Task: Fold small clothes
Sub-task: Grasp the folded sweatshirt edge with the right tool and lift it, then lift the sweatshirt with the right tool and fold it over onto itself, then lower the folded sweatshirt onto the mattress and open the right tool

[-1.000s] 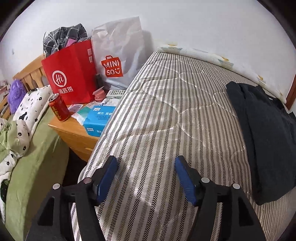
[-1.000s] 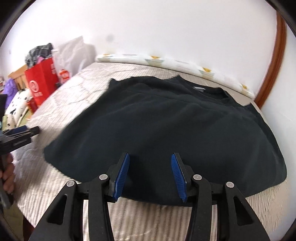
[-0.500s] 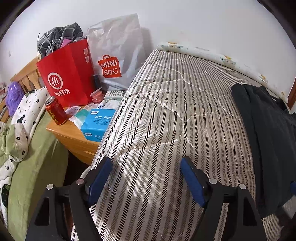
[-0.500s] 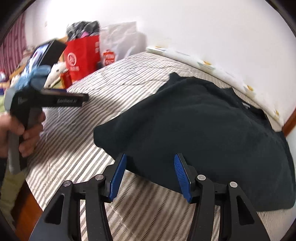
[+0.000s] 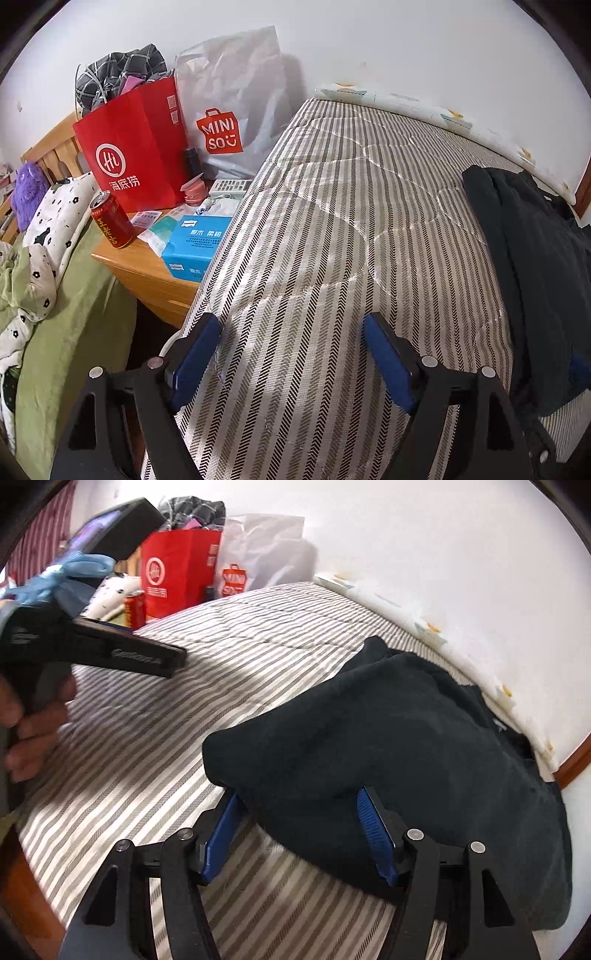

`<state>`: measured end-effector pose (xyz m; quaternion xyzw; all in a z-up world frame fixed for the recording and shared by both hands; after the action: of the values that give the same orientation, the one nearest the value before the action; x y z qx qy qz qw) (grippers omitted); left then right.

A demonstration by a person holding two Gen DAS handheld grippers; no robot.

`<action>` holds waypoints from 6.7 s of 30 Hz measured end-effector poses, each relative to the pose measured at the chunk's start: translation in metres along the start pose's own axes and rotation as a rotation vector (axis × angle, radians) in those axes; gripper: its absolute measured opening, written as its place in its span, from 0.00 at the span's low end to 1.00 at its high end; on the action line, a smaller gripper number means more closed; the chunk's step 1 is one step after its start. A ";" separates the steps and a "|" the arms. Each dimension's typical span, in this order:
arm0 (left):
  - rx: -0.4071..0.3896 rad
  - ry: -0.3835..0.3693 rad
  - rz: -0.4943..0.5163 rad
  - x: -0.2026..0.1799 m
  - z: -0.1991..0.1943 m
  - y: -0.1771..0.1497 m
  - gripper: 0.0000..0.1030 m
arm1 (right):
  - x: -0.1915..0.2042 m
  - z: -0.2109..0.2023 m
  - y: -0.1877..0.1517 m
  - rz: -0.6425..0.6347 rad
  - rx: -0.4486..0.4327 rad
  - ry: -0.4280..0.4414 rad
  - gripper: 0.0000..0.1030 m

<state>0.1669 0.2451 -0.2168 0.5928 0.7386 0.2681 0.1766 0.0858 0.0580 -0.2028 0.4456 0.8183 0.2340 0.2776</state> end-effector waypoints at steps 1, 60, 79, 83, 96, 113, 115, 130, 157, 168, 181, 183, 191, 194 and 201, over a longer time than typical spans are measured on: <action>0.001 0.002 -0.001 0.000 0.000 -0.001 0.79 | 0.000 0.001 0.004 0.004 -0.013 -0.012 0.50; -0.036 -0.567 0.594 -0.382 -0.099 -0.069 0.76 | -0.431 -0.051 -0.179 0.866 -0.139 -0.074 0.24; -0.113 -0.554 0.447 -0.322 -0.094 -0.025 0.22 | -0.407 -0.002 -0.131 0.852 -0.071 0.035 0.18; -0.105 -0.525 0.387 -0.280 -0.089 -0.014 0.21 | -0.384 0.015 -0.103 0.841 -0.063 0.082 0.18; -0.061 -0.438 0.280 -0.174 -0.069 -0.020 0.22 | -0.299 0.050 -0.021 0.723 -0.046 0.182 0.18; -0.034 -0.387 0.391 -0.203 -0.071 -0.039 0.30 | -0.324 -0.027 -0.100 0.808 -0.194 0.068 0.16; -0.014 -0.390 0.381 -0.204 -0.071 -0.039 0.30 | -0.321 -0.029 -0.103 0.808 -0.183 0.063 0.18; -0.073 -0.546 0.306 -0.165 -0.134 -0.033 0.53 | -0.352 -0.017 -0.065 0.727 -0.067 0.049 0.41; -0.056 -0.404 0.304 -0.190 -0.061 0.049 0.57 | -0.398 0.002 -0.006 0.617 0.032 -0.016 0.32; -0.035 -0.430 0.311 -0.207 -0.042 0.062 0.58 | -0.416 0.103 0.040 0.691 0.131 0.041 0.05; -0.038 -0.453 0.314 -0.216 -0.041 0.065 0.58 | -0.446 0.103 0.015 0.733 0.067 0.021 0.14; -0.032 -0.463 0.305 -0.213 -0.042 0.063 0.58 | -0.450 0.093 0.006 0.773 0.076 0.030 0.21; -0.034 -0.476 0.273 -0.204 -0.052 0.050 0.59 | -0.417 0.036 -0.048 0.758 0.099 0.111 0.38; -0.040 -0.463 0.277 -0.203 -0.055 0.045 0.60 | -0.400 0.031 -0.061 0.795 0.093 0.186 0.38; -0.044 -0.438 0.263 -0.199 -0.060 0.039 0.60 | -0.388 0.023 -0.067 0.798 -0.026 0.212 0.05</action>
<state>0.2093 0.0467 -0.1568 0.7238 0.5932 0.1700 0.3088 0.2349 -0.3056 -0.1669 0.6979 0.6023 0.3782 0.0848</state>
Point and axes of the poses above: each gripper's, at about its wrist camera, not at the fingertips, and z roughly the way its jaws point, x to its left, y to its top, the point moved 5 cm from there along z, roughly the way its jaws point, and after that the axes turned 3 degrees about z, right-handed, at the moved point
